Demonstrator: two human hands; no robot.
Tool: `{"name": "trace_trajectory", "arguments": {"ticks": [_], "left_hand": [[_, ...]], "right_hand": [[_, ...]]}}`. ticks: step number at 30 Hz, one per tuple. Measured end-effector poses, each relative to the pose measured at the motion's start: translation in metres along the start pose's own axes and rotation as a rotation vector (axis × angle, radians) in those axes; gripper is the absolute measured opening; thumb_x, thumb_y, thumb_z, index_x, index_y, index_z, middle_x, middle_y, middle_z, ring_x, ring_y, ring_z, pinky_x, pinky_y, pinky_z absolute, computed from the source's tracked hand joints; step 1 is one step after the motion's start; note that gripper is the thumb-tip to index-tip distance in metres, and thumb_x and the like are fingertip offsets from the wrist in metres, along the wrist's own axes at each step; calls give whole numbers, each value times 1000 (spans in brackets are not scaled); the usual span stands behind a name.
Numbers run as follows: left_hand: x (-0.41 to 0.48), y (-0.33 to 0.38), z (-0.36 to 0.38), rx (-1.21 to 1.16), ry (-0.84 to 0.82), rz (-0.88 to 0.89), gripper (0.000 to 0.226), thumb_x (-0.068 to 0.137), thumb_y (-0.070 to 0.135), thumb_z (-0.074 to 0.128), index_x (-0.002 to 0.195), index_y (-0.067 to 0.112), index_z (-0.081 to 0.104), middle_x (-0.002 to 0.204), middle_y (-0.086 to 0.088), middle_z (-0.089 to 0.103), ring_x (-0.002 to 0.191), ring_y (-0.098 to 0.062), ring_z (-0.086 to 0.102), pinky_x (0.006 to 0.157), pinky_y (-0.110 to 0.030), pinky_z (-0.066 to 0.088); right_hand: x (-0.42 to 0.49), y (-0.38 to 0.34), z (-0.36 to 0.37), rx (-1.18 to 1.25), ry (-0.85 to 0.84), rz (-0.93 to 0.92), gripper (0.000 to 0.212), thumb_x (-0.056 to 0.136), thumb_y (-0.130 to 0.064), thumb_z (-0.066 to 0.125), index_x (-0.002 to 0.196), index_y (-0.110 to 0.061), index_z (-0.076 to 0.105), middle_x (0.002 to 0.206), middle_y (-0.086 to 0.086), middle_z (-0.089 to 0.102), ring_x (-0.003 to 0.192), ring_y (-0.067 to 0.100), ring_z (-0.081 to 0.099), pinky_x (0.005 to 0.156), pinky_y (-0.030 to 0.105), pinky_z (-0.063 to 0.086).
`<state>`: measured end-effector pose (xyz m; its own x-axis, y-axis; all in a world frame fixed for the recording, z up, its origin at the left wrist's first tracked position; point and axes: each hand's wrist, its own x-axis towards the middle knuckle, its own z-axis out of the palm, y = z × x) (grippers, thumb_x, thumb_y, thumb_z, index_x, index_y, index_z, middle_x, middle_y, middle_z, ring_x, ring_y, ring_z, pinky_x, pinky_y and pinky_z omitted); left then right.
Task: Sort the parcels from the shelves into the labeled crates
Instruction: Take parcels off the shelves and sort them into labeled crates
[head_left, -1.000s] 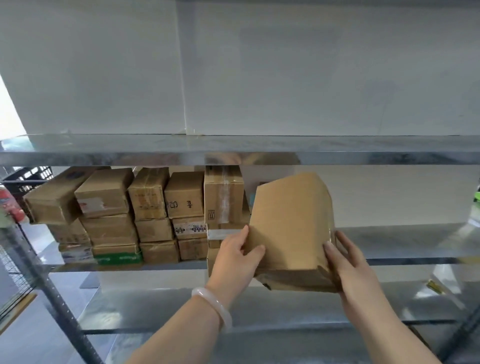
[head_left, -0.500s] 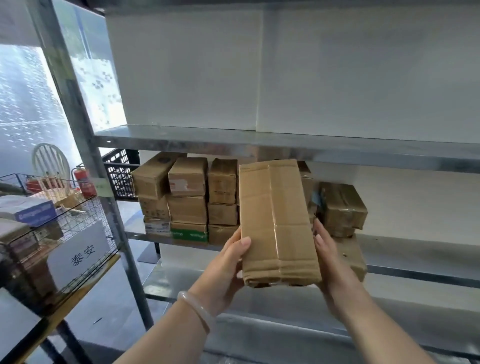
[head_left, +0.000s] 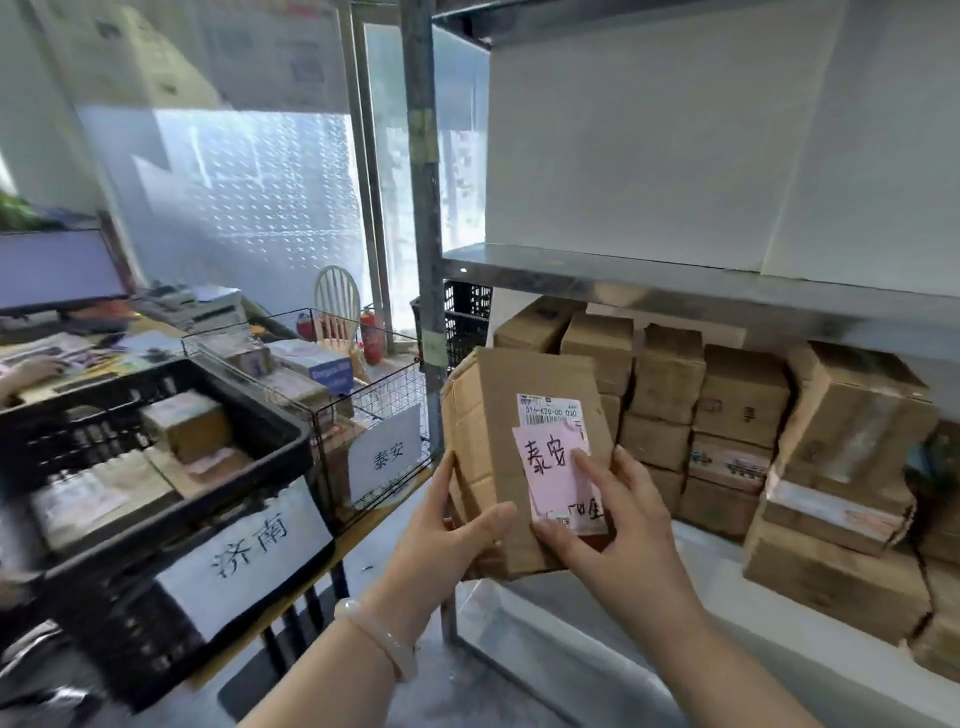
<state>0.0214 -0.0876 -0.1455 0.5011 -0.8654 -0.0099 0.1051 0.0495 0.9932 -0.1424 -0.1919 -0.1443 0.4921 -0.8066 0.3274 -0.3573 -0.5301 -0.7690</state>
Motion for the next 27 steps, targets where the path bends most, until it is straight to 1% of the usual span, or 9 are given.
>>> {"name": "trace_trajectory", "arguments": {"ticks": [3,5,8,10,15,17,20,23,27], "left_hand": [[-4,5,-39,-63,104,-14,103,60,41,87,147,45,31,125,2,65,92,-18,73,67,-32,60],[-5,7,-62,-109,166,4,100,61,41,89,145,44,34,116,3,71,92,-17,73,65,-29,59],[0,7,-88,-138,246,17,99,61,39,84,146,44,33,109,7,74,95,-19,73,67,-31,60],[8,6,-103,-132,299,28,101,67,40,87,149,44,28,113,8,72,97,-17,72,69,-32,60],[47,15,-132,-105,334,28,105,63,46,84,150,46,25,106,19,72,95,-13,72,72,-31,60],[70,20,-141,-90,347,51,98,67,46,84,147,47,27,102,25,72,94,-10,72,70,-25,59],[105,30,-156,14,393,78,94,65,64,81,143,55,30,109,30,68,104,-3,67,92,-31,54],[138,41,-175,98,435,78,79,66,74,70,135,59,34,100,42,62,97,15,61,88,-20,48],[174,40,-206,177,608,61,78,73,69,60,145,51,35,140,22,45,128,-8,46,109,-38,40]], "right_hand": [[13,-16,30,96,-78,-79,74,73,-43,81,139,-45,47,154,-16,21,140,5,21,108,15,27],[26,-24,46,149,-151,-111,78,77,-36,80,142,-47,40,150,-21,23,137,-3,22,102,9,23],[50,-32,72,323,-315,-95,81,81,-24,79,143,-51,34,136,-30,39,113,-26,40,86,-1,34],[67,-33,93,360,-351,-103,78,81,-22,79,139,-53,38,126,-35,43,104,-32,41,74,-5,37],[122,-35,135,474,-395,-55,69,73,-39,81,126,-66,45,113,-46,53,106,-21,49,77,3,45],[150,-36,148,551,-424,-21,69,69,-42,79,128,-63,48,122,-33,58,111,-9,55,91,19,51],[200,-39,165,613,-443,0,68,74,-34,80,131,-57,51,132,-16,59,119,10,58,101,42,49],[256,-46,179,578,-438,-42,66,79,-34,78,131,-61,47,132,-17,57,118,10,57,101,42,49],[324,-66,212,445,-428,-174,70,82,-33,77,140,-50,43,122,-23,56,107,-6,54,92,22,46]]}}
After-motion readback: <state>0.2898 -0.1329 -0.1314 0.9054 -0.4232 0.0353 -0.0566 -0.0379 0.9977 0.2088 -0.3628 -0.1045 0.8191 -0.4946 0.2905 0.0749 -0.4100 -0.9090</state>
